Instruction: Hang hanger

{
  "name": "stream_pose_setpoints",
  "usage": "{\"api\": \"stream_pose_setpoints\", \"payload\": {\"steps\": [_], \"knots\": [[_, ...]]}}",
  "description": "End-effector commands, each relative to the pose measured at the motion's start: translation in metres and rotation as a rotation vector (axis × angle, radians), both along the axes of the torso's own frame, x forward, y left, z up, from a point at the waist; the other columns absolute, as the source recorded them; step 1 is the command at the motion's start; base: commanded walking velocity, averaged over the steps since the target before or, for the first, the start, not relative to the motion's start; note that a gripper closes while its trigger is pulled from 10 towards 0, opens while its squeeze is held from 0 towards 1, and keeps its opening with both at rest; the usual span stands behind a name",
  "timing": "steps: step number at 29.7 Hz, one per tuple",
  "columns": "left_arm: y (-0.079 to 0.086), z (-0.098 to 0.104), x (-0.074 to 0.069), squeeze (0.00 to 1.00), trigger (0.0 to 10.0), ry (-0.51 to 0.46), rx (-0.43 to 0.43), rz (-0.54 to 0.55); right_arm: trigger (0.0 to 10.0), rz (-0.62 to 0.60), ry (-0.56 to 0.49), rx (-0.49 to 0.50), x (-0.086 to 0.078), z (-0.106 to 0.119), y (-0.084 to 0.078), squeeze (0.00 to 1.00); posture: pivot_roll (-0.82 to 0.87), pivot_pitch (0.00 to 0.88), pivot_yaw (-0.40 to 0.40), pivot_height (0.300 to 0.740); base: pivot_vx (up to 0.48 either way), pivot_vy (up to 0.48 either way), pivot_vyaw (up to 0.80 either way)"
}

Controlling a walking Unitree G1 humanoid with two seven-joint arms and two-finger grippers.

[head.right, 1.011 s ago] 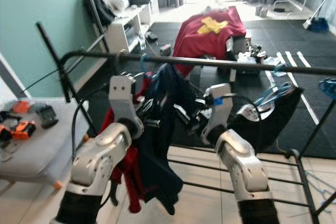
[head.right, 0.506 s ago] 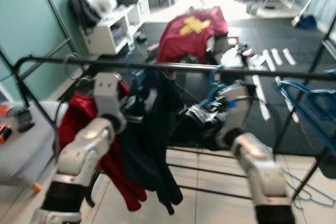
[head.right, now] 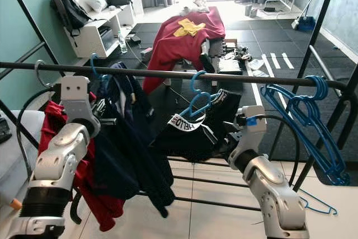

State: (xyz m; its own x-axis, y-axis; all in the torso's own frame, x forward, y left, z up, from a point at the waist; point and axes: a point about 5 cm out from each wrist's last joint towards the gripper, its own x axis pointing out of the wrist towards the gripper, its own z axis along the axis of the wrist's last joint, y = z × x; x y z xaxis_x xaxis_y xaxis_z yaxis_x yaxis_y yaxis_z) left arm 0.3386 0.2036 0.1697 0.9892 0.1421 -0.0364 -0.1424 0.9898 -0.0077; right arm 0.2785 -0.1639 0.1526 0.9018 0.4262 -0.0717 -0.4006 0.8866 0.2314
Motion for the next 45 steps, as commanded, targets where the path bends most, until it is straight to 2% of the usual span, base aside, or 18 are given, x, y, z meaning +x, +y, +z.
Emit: {"api": "stream_pose_setpoints", "payload": {"steps": [1,4,8,12,13,23,27,28,30,33,35,36,37,38,40,43,44,45], "knots": [[0.012,-0.001,-0.001,0.00,10.0,-0.004,0.014,0.032,10.0,0.024,-0.008,0.001,-0.001,0.002,0.005,0.00,-0.22,0.005,0.037,0.740,0.000,0.000,0.00],[0.014,-0.008,0.001,0.00,10.0,0.031,0.020,0.019,10.0,0.028,-0.007,-0.003,-0.001,0.002,0.005,0.00,-0.22,0.005,0.037,0.740,0.000,0.000,0.00],[0.017,-0.034,0.001,0.00,10.0,0.152,0.031,-0.003,10.0,0.025,-0.001,0.006,-0.003,0.003,0.006,0.00,-0.23,0.002,0.041,0.740,0.000,0.000,0.00],[0.019,-0.040,0.000,0.00,10.0,0.153,-0.001,-0.012,10.0,0.023,0.000,0.008,-0.004,0.003,0.006,0.00,-0.23,0.002,0.041,0.740,0.000,0.000,0.00],[0.019,-0.040,0.000,1.00,10.0,0.144,-0.006,-0.015,10.0,0.023,-0.001,0.008,-0.004,0.003,0.005,0.00,-0.23,0.003,0.043,0.740,0.000,0.000,0.00],[0.017,-0.031,-0.002,1.00,10.0,0.049,-0.033,-0.054,10.0,0.024,-0.001,0.019,-0.003,0.004,0.005,0.00,-0.23,0.005,0.044,0.740,0.000,0.000,0.00],[0.032,-0.001,-0.012,1.00,10.0,-0.083,-0.038,-0.199,10.0,0.025,-0.006,0.023,-0.005,0.005,0.006,0.00,-0.24,0.007,0.054,0.740,0.000,0.000,0.00],[0.032,-0.001,-0.012,1.00,10.0,-0.083,-0.038,-0.199,10.0,0.025,-0.006,0.023,-0.005,0.005,0.006,0.00,-0.24,0.007,0.054,0.740,0.000,0.000,0.00],[0.051,0.027,-0.033,1.00,10.0,-0.135,-0.022,-0.380,10.0,0.020,-0.010,0.033,-0.004,0.005,0.005,0.00,-0.22,0.009,0.056,0.740,0.000,0.000,0.00],[0.056,0.034,-0.039,1.00,10.0,-0.141,-0.010,-0.423,10.0,0.019,-0.010,0.037,-0.004,0.005,0.004,0.00,-0.22,0.009,0.056,0.740,0.000,0.000,0.00],[0.064,0.048,-0.059,1.00,10.0,-0.145,0.037,-0.560,10.0,0.020,-0.012,0.047,-0.003,0.006,0.004,0.00,-0.21,0.009,0.053,0.740,0.000,0.000,0.00],[0.062,0.054,-0.071,1.00,10.0,-0.137,0.062,-0.651,10.0,0.021,-0.013,0.050,-0.002,0.006,0.004,0.00,-0.20,0.009,0.053,0.740,0.000,0.000,0.00],[0.062,0.054,-0.071,1.00,10.0,-0.137,0.062,-0.651,10.0,0.021,-0.013,0.050,-0.002,0.006,0.004,0.00,-0.20,0.009,0.053,0.740,0.000,0.000,0.00],[0.058,0.058,-0.081,1.00,10.0,-0.133,0.062,-0.727,10.0,0.021,-0.015,0.051,-0.001,0.007,0.004,0.00,-0.20,0.007,0.050,0.740,0.000,0.000,0.00],[0.053,0.061,-0.086,1.00,10.0,-0.136,0.056,-0.778,10.0,0.017,-0.018,0.048,0.001,0.008,0.004,0.00,-0.20,0.007,0.050,0.740,0.000,0.000,0.00],[0.040,0.060,-0.081,1.00,10.0,-0.186,0.022,-0.773,10.0,-0.013,-0.023,-0.018,0.011,0.012,0.006,0.00,-0.19,0.002,0.049,0.740,0.000,0.000,0.00],[0.034,0.059,-0.077,0.88,10.0,-0.202,0.003,-0.762,10.0,-0.037,-0.021,-0.054,0.017,0.014,0.008,0.00,-0.20,0.001,0.049,0.740,0.000,0.000,0.00],[0.034,0.059,-0.077,0.88,10.0,-0.202,0.003,-0.762,10.0,-0.037,-0.021,-0.054,0.017,0.014,0.008,0.00,-0.20,0.001,0.049,0.740,0.000,0.000,0.00]]}}
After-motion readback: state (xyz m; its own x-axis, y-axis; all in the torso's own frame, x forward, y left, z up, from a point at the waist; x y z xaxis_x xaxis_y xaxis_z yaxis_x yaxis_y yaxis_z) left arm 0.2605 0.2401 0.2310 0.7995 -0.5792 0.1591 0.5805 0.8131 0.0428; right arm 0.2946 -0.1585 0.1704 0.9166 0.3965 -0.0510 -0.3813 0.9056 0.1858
